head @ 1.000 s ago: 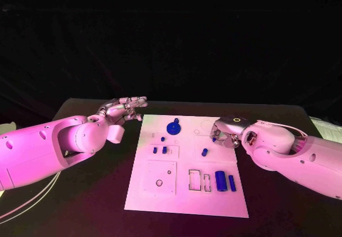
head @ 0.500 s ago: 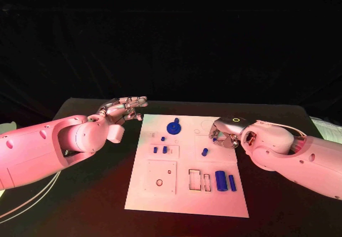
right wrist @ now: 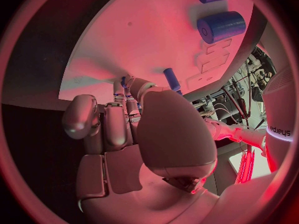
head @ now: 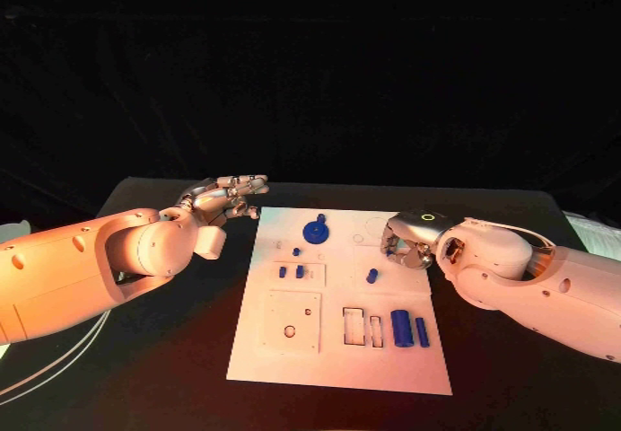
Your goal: Assemble the parts on the task board
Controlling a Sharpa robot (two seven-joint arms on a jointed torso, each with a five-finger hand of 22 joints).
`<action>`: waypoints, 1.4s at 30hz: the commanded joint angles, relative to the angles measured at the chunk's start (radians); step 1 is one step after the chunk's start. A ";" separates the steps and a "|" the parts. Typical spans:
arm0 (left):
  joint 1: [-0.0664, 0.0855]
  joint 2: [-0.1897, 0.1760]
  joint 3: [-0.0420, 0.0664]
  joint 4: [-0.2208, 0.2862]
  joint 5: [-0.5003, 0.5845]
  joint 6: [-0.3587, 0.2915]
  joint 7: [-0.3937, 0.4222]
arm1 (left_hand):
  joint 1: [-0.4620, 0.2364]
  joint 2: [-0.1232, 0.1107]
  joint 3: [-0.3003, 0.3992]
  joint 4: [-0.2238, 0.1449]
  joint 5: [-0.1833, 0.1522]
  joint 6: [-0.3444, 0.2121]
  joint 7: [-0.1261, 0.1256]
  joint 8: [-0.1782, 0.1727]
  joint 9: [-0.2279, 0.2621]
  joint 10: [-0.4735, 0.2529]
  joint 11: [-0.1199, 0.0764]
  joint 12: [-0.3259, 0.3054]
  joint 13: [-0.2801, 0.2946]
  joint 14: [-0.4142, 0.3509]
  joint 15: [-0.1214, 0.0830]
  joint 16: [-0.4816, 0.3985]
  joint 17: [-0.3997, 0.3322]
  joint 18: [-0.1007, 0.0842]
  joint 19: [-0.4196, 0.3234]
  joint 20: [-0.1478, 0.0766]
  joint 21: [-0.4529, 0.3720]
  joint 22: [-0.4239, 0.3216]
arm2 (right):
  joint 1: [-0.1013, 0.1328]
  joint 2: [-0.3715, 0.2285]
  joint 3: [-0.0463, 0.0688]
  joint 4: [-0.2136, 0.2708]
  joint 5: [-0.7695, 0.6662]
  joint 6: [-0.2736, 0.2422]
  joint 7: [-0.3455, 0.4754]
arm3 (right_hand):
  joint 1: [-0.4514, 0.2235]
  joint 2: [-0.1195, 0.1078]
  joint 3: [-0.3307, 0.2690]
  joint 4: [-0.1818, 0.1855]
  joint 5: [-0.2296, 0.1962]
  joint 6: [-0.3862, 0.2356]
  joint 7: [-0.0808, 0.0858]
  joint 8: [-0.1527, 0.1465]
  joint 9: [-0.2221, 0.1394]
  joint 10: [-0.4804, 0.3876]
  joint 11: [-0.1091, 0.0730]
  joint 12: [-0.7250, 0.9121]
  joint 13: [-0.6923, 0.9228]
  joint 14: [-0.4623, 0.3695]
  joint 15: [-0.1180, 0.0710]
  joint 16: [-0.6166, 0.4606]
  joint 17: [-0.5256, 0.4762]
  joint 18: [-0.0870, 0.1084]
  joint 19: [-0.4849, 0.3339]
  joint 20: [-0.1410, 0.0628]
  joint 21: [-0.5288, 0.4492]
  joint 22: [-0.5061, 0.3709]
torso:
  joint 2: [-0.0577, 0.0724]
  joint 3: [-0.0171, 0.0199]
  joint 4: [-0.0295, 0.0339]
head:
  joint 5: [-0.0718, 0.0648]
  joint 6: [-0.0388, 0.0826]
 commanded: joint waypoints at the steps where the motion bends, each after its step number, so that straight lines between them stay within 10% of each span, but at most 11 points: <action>1: 0.000 0.000 0.001 0.002 -0.008 0.010 0.002 | -0.005 -0.002 0.004 -0.001 0.006 -0.009 0.000 -0.001 -0.001 -0.007 -0.002 0.003 0.002 -0.006 -0.001 -0.004 -0.001 0.010 -0.006 0.000 -0.005 -0.001 | -0.009 0.001 -0.006 -0.002 -0.027 0.014 -0.018 | 0.017 0.025 0.012 -0.012 0.006 0.002 0.002 0.002 0.001 0.025 -0.018 -0.002 0.001 0.055 0.004 0.006 0.003 -0.004 0.007 0.001 0.005 0.004 | 0.000 0.0004 -0.0001 | 0.000 -0.001; 25: 0.000 -0.001 0.001 0.001 -0.015 0.010 0.003 | -0.001 0.000 0.013 -0.009 0.006 -0.011 0.001 -0.001 -0.001 -0.011 -0.002 0.009 0.002 -0.008 0.000 -0.003 -0.003 0.010 -0.006 0.001 -0.007 -0.002 | 0.003 -0.054 0.012 0.063 0.007 -0.086 -0.013 | 0.006 0.017 0.030 -0.033 0.006 -0.001 0.008 -0.004 0.004 0.027 -0.013 -0.016 -0.002 0.054 0.007 0.010 0.005 -0.005 0.008 0.002 0.010 0.009 | -0.001 -0.0002 -0.0014 | 0.001 0.004; 42: 0.000 0.005 0.001 -0.001 -0.015 0.011 0.007 | 0.000 0.001 0.014 -0.010 0.006 -0.011 0.002 -0.001 -0.001 -0.012 -0.002 0.010 0.002 -0.008 0.000 -0.003 -0.004 0.010 -0.005 0.001 -0.007 -0.002 | 0.000 -0.044 0.020 0.230 0.049 -0.147 0.033 | 0.003 0.014 0.039 -0.043 0.006 -0.002 0.013 -0.008 0.006 0.027 -0.008 -0.021 -0.003 0.054 0.010 0.013 0.007 -0.006 0.009 0.004 0.014 0.014 | -0.001 -0.0011 0.0007 | 0.017 0.010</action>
